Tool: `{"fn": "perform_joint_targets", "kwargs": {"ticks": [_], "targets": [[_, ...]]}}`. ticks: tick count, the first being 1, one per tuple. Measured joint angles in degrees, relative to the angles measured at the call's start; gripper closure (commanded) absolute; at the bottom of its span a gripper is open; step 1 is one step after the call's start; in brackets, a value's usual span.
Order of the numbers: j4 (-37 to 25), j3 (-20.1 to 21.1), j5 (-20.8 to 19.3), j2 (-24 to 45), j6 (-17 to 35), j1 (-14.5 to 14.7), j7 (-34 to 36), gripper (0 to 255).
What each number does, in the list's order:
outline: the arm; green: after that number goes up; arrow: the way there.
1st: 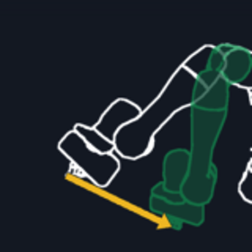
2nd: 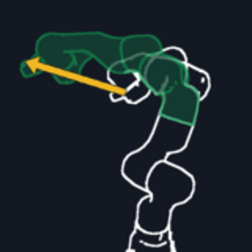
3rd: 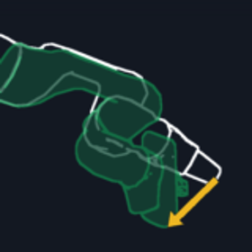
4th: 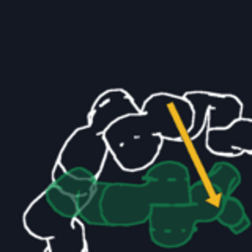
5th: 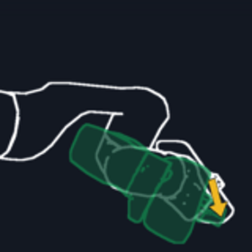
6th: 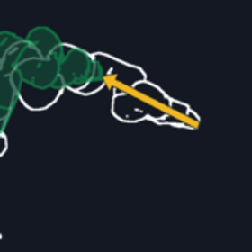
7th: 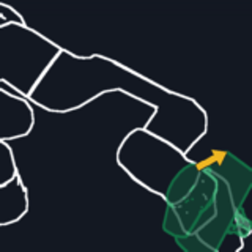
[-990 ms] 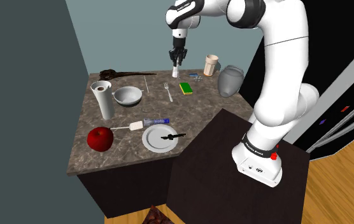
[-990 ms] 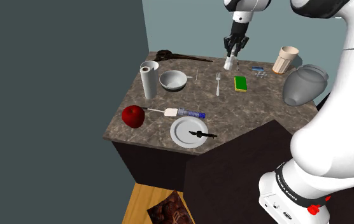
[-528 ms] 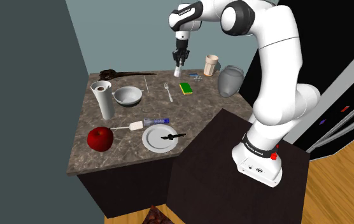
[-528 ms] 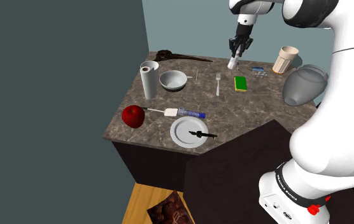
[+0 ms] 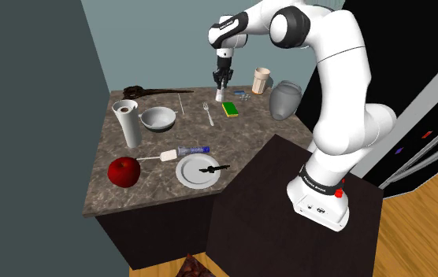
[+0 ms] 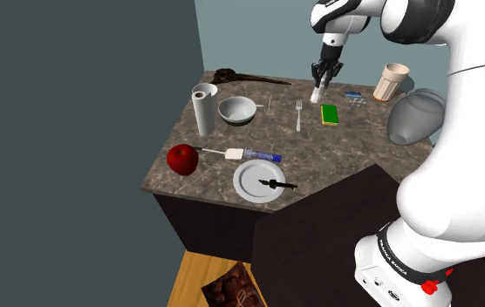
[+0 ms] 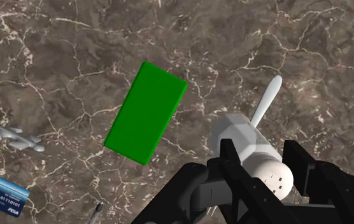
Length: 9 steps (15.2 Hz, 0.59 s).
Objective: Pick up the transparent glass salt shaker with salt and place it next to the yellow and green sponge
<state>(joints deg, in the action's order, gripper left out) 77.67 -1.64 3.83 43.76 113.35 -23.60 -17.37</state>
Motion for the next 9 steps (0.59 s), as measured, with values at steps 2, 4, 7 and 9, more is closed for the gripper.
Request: {"fn": "perform_joint_targets", "kwargs": {"ticks": [2, 4, 7, 9], "targets": [[0.0, 0.0, 0.0, 0.9, 0.9, 0.0, 0.0, 255], [0.1, 0.0, 0.1, 1.6, 1.7, 0.0, -0.1, 255], [0.5, 0.1, 0.1, 2.9, 3.4, 0.0, -0.2, 255], [0.3, 0.1, 0.2, 3.9, 4.2, 0.0, -0.2, 255]]}}
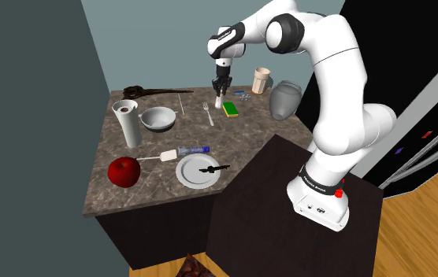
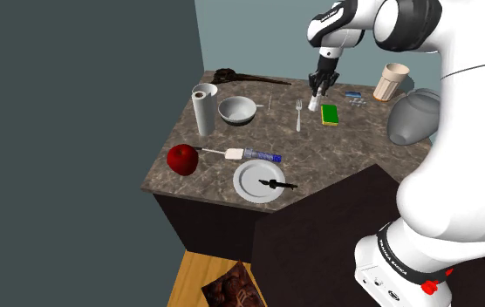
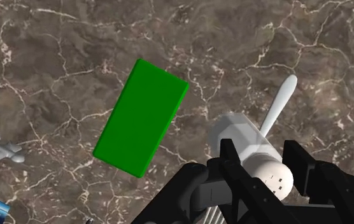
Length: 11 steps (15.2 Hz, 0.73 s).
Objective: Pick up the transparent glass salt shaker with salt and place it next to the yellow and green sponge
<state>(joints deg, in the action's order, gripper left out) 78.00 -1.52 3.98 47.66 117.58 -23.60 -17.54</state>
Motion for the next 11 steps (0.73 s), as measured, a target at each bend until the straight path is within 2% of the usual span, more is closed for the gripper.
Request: {"fn": "perform_joint_targets", "kwargs": {"ticks": [11], "targets": [[-1.2, 0.1, 0.2, 5.7, 4.5, -0.1, -0.3, 255]]}}
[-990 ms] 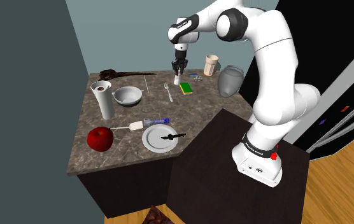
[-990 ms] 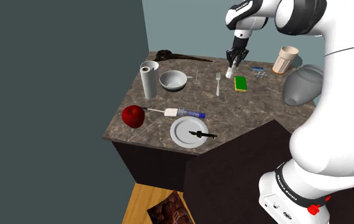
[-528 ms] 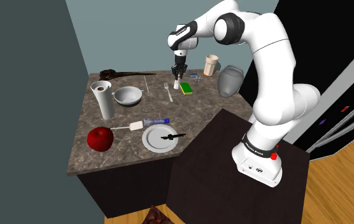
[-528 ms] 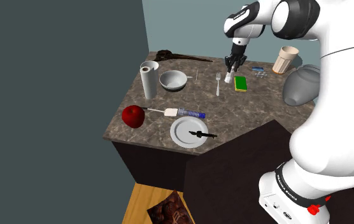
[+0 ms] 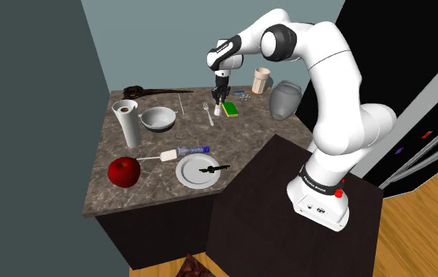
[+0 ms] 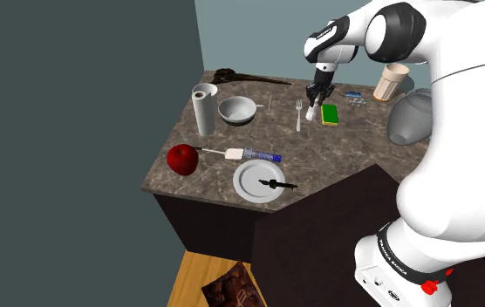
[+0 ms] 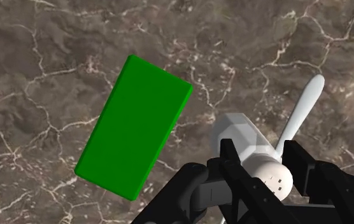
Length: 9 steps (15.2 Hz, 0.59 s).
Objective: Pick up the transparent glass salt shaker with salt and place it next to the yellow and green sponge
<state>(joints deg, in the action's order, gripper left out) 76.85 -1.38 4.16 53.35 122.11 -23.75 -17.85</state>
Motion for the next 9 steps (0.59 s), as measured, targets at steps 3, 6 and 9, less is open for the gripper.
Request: {"fn": "perform_joint_targets", "kwargs": {"ticks": [3, 6, 9], "targets": [[0.1, 0.0, 0.0, 0.2, 0.3, 0.0, 0.0, 255], [0.1, 0.0, 0.0, 0.2, 0.3, 0.0, 0.0, 255], [0.1, 0.0, 0.0, 0.2, 0.3, 0.0, 0.0, 0]]}}
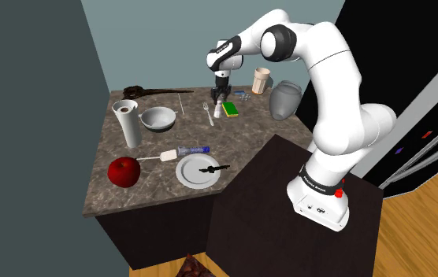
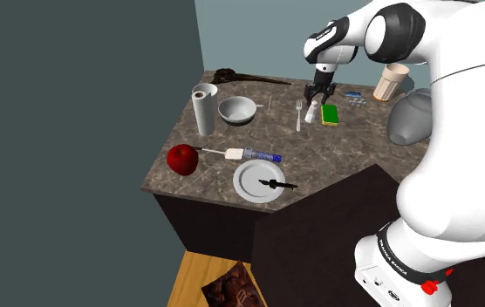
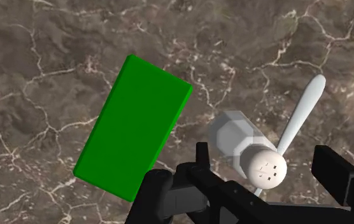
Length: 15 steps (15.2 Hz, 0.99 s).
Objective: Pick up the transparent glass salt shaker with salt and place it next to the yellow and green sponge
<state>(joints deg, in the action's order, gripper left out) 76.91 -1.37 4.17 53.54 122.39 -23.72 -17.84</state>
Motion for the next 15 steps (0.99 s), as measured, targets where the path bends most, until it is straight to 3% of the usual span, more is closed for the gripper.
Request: {"fn": "perform_joint_targets", "kwargs": {"ticks": [15], "targets": [[-1.5, -0.2, -0.2, -3.5, -5.0, -0.1, 0.1, 0]]}}
